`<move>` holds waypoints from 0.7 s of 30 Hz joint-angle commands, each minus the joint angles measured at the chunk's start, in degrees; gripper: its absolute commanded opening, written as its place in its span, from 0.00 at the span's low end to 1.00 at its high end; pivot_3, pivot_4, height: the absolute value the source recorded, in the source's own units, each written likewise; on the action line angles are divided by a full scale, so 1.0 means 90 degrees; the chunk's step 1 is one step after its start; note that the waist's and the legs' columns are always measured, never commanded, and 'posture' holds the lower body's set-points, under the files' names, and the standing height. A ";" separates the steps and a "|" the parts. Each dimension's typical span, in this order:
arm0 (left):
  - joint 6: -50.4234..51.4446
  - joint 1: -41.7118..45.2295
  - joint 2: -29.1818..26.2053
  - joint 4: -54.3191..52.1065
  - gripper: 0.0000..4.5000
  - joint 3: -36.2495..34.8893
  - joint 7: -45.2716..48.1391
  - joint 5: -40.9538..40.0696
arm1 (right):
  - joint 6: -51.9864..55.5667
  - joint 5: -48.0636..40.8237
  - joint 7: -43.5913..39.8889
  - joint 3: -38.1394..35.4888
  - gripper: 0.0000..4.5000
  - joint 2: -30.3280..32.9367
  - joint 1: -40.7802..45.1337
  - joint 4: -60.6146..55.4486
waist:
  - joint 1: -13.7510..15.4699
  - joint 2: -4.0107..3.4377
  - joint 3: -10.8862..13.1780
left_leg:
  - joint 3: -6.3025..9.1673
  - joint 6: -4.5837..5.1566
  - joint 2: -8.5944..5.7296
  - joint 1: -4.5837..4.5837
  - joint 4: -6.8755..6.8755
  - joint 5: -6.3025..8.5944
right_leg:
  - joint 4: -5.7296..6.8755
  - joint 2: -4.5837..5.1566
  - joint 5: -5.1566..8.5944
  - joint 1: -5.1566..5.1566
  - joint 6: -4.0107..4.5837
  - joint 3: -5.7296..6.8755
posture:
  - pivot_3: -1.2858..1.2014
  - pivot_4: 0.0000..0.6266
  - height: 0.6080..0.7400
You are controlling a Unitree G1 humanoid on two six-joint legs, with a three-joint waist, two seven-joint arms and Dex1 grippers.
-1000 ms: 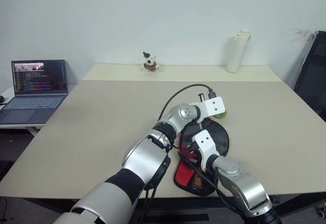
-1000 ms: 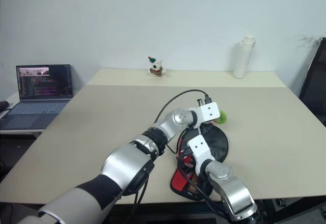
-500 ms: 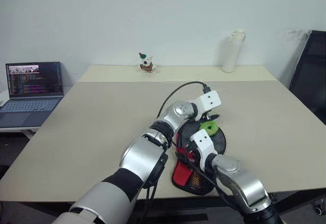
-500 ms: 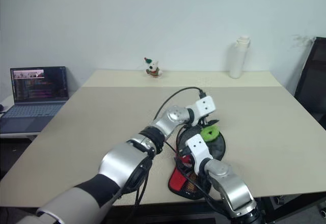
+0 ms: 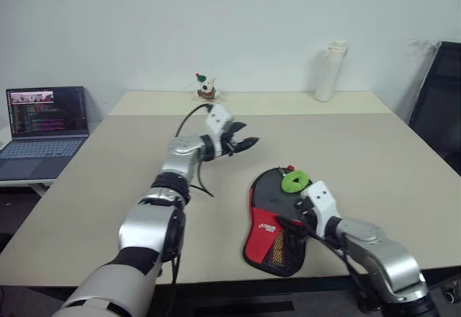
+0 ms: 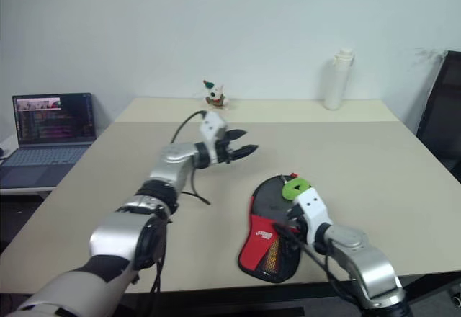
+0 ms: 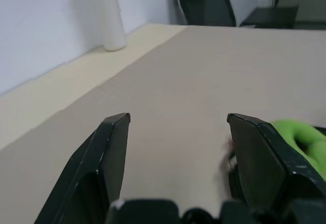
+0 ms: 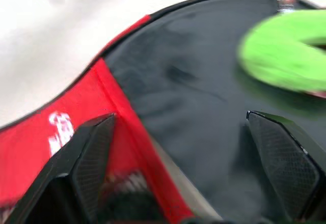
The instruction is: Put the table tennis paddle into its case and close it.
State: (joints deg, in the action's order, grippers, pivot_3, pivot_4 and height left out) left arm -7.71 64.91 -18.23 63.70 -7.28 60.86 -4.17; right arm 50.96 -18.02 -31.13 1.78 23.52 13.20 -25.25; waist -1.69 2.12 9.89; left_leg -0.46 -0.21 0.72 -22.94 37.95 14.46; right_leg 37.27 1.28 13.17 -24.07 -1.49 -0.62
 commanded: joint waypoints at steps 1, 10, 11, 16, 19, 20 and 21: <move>0.1238 -0.0675 -0.0280 -0.1722 0.74 -0.0072 0.0921 -0.0777 | 0.0144 -0.0861 -0.0467 -0.0786 1.00 0.0223 0.0205 -0.0430 | 0.0000 -0.0001 0.0000 | 0.0000 0.0000 0.0001 0.0000 0.0000 0.0000 | 0.0001 0.0000 0.0000 0.0000 0.0000 0.0001 | 0.52 0.24 1.00; 0.3590 -0.2601 -0.0842 -0.5210 0.74 0.0003 0.0722 -0.1819 | -0.1109 -0.0057 -0.0016 -0.1025 1.00 0.0587 0.0806 0.1934 | 0.0028 -0.0001 0.0001 | -0.0001 0.0000 0.0002 0.0009 0.0005 -0.0001 | 0.0015 0.0003 -0.0002 0.0003 0.0005 -0.0020 | 0.52 0.24 1.00; 0.3693 -0.2682 -0.0843 -0.5366 0.74 0.0009 0.0643 -0.1868 | -0.1284 0.0019 -0.0024 -0.0959 1.00 0.0547 0.0869 0.2208 | 0.0032 -0.0001 0.0001 | 0.0000 0.0000 0.0001 0.0009 0.0005 -0.0001 | 0.0015 0.0003 -0.0002 0.0003 0.0005 -0.0021 | 0.52 0.24 1.00; 0.4010 -0.2946 -0.0886 -0.5875 0.74 0.0079 0.0406 -0.2046 | -0.1910 0.0171 -0.0166 -0.0766 1.00 0.0300 0.1222 0.3390 | 0.0011 -0.0002 0.0002 | -0.0009 0.0000 0.0000 0.0010 0.0006 -0.0001 | 0.0020 0.0002 -0.0003 0.0000 0.0006 -0.0023 | 0.52 0.24 1.00; 0.4134 -0.3014 -0.0933 -0.6055 0.74 0.0099 0.0314 -0.2135 | -0.2126 0.0181 -0.0257 -0.0711 1.00 0.0174 0.1401 0.3913 | 0.0007 -0.0003 0.0003 | -0.0010 0.0000 0.0001 0.0010 0.0005 -0.0001 | 0.0021 0.0002 -0.0003 -0.0001 0.0007 -0.0023 | 0.52 0.24 1.00; 0.4157 -0.3026 -0.0952 -0.6086 0.74 0.0106 0.0289 -0.2156 | -0.2146 0.0165 -0.0284 -0.0694 1.00 0.0140 0.1446 0.4037 | 0.0006 -0.0003 0.0003 | -0.0010 0.0000 0.0001 0.0010 0.0005 -0.0001 | 0.0021 0.0002 -0.0004 -0.0001 0.0008 -0.0024 | 0.52 0.24 1.00; 0.4178 -0.3041 -0.0972 -0.6113 0.74 0.0114 0.0267 -0.2168 | -0.2153 0.0152 -0.0326 -0.0661 1.00 0.0104 0.1479 0.4141 | 0.0001 -0.0003 0.0003 | -0.0010 0.0000 0.0001 0.0011 0.0005 -0.0001 | 0.0021 0.0002 -0.0004 -0.0001 0.0008 -0.0023 | 0.52 0.24 1.00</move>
State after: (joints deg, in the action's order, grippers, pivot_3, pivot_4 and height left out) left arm 29.74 37.33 -25.99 11.28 -5.95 63.81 -22.50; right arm 32.94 -16.52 -33.00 -4.33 24.59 25.19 11.59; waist -1.68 2.09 9.92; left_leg -0.56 -0.21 0.73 -22.83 37.99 14.45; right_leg 37.47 1.30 13.14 -24.08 -1.41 -0.84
